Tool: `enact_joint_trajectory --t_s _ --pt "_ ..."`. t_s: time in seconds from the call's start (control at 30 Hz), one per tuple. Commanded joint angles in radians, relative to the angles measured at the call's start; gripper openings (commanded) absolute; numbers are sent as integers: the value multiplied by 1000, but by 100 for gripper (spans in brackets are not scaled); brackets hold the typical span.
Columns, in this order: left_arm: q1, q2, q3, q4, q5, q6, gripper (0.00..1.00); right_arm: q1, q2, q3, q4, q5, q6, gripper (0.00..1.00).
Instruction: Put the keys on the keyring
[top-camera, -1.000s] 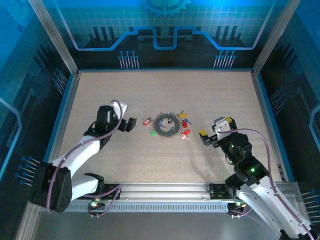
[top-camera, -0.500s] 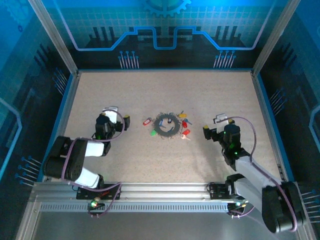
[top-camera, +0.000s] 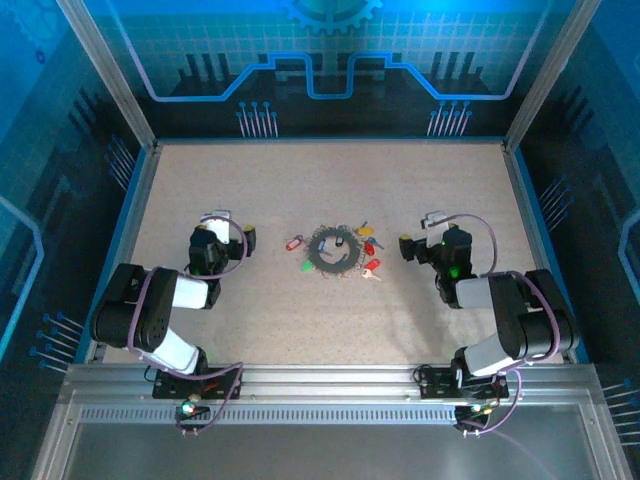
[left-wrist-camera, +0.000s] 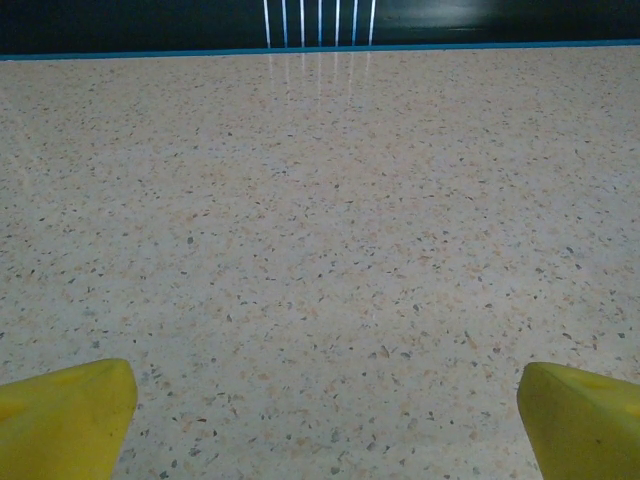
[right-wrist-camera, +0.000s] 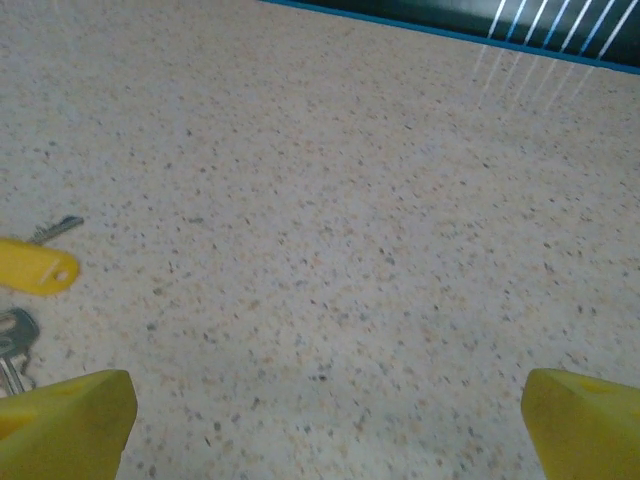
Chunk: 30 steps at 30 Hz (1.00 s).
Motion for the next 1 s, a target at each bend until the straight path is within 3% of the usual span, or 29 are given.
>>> enact_joint_trajectory --t_s 0.0,0.97 --pt "10 -5 35 -10 -33 -24 99 -49 7 77 -43 -38 43 100" --pt "9 -5 29 0 -33 -20 99 -52 6 79 -51 -42 45 100"
